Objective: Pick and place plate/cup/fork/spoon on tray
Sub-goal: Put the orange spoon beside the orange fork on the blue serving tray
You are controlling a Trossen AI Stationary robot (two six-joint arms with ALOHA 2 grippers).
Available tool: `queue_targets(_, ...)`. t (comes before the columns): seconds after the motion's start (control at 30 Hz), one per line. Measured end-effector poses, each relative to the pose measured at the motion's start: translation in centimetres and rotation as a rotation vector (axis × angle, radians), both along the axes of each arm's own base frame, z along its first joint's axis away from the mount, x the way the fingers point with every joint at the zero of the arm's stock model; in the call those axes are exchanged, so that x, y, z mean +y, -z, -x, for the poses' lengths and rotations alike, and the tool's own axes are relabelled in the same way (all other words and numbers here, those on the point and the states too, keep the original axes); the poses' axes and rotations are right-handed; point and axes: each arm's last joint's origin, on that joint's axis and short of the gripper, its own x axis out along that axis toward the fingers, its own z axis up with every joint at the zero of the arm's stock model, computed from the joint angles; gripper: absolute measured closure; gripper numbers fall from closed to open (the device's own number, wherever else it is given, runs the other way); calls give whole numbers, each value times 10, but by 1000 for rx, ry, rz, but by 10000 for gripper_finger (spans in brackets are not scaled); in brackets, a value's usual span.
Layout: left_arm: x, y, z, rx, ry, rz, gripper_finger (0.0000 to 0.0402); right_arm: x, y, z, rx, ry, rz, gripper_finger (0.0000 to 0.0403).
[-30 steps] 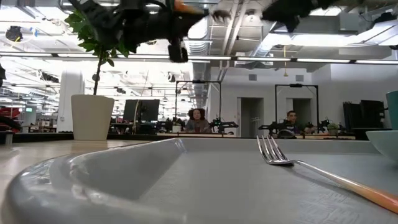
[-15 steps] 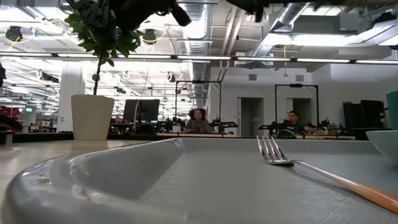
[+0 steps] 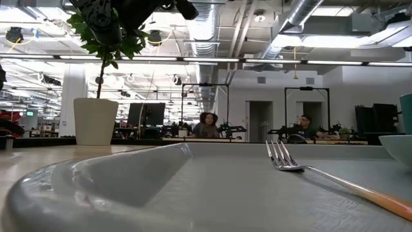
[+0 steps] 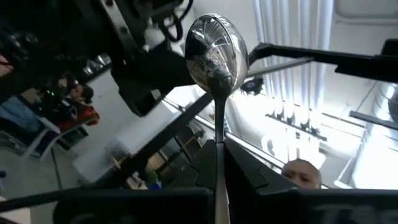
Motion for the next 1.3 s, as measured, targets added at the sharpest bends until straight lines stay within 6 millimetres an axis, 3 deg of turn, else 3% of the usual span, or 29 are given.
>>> queue_targets(0.2, -6, 0, -1, 5, 30, -2, 401, -1, -3, -10, 9, -90, -4, 138)
queue_targets(0.5, -6, 1, -2, 11, 25, -12, 401, -3, -15, 3, 1, -77, -3, 153)
queue_targets(0.97, -6, 2, -3, 23, 14, -10, 401, -2, -11, 1, 29, -78, 4, 290)
queue_targets(1.17, -6, 2, -3, 26, 13, -9, 401, -2, -11, 2, 27, -78, 9, 380)
queue_targets(1.3, -5, 5, -5, 51, -7, 0, 400, -2, -11, 2, 37, -81, -4, 391)
